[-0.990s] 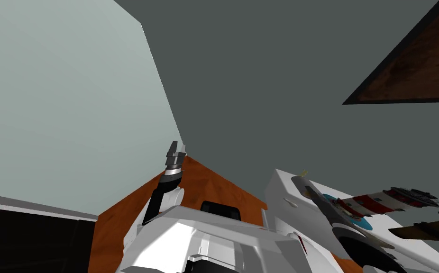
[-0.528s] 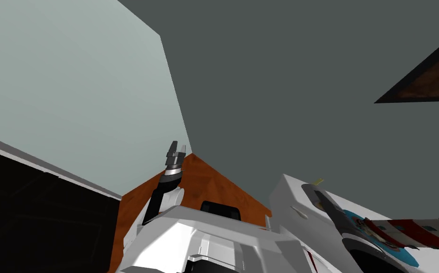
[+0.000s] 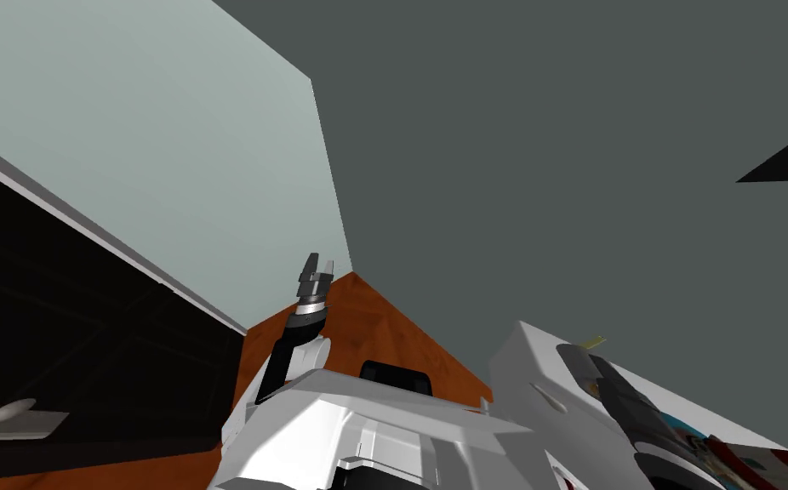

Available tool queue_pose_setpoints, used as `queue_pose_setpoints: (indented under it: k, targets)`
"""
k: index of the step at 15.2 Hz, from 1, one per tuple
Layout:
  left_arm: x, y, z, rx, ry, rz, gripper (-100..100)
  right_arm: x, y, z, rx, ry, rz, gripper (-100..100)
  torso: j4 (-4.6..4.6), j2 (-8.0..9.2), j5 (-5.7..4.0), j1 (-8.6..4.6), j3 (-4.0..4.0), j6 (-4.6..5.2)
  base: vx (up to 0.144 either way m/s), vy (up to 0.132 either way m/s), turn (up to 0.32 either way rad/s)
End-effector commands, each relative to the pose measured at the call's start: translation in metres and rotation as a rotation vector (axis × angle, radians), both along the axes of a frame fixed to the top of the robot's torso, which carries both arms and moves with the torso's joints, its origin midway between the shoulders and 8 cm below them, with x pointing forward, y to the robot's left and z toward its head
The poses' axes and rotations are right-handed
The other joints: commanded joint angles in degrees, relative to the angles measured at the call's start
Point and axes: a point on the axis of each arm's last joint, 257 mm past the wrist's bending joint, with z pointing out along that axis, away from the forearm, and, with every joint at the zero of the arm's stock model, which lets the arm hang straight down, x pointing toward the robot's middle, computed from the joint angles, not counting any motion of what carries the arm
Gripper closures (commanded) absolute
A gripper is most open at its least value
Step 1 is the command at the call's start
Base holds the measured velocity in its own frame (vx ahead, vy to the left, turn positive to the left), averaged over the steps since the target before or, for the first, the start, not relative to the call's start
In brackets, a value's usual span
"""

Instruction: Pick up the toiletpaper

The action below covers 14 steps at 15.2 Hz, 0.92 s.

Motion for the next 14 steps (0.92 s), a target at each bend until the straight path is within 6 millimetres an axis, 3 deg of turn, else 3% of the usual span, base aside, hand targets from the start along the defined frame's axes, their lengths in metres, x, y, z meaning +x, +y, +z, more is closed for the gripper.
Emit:
queue_pose_setpoints:
  k: [1,7,9,10,11,14]
  targets:
    - [0.000,0.000,0.000,0.000,0.000,0.000,0,-0.005,-0.002,0.001,0.041,-0.045,-0.011,-100,0.00,0.00,0.00,0.00,0.00,0.00,-0.034,-0.056,0.125]
    - [0.000,0.000,0.000,0.000,0.000,0.000,0,-0.030,-0.003,-0.006,0.182,-0.189,-0.063,-100,0.00,0.01,-0.02,-0.11,0.01,0.01,-0.037,-0.072,0.143]
    - [0.000,0.000,0.000,0.000,0.000,0.000,0,-0.034,-0.013,0.006,0.153,-0.170,-0.064,-100,-0.01,-0.05,-0.01,-0.05,-0.02,0.03,0.018,-0.038,0.056]
    - [0.000,0.000,0.000,0.000,0.000,0.000,0,-0.029,-0.006,0.000,0.157,-0.168,-0.057,-100,-0.03,-0.23,0.02,0.02,-0.11,0.01,0.055,-0.021,0.040]
    - [0.000,0.000,0.000,0.000,0.000,0.000,0,-0.030,-0.008,0.001,0.157,-0.169,-0.058,100,-0.06,-0.31,0.02,0.08,-0.17,0.02,0.015,-0.010,0.003]
    - [0.000,0.000,0.000,0.000,0.000,0.000,0,-0.030,-0.008,0.000,0.158,-0.168,-0.059,100,-0.02,-0.21,0.10,0.28,-0.11,0.01,0.001,-0.002,-0.001]
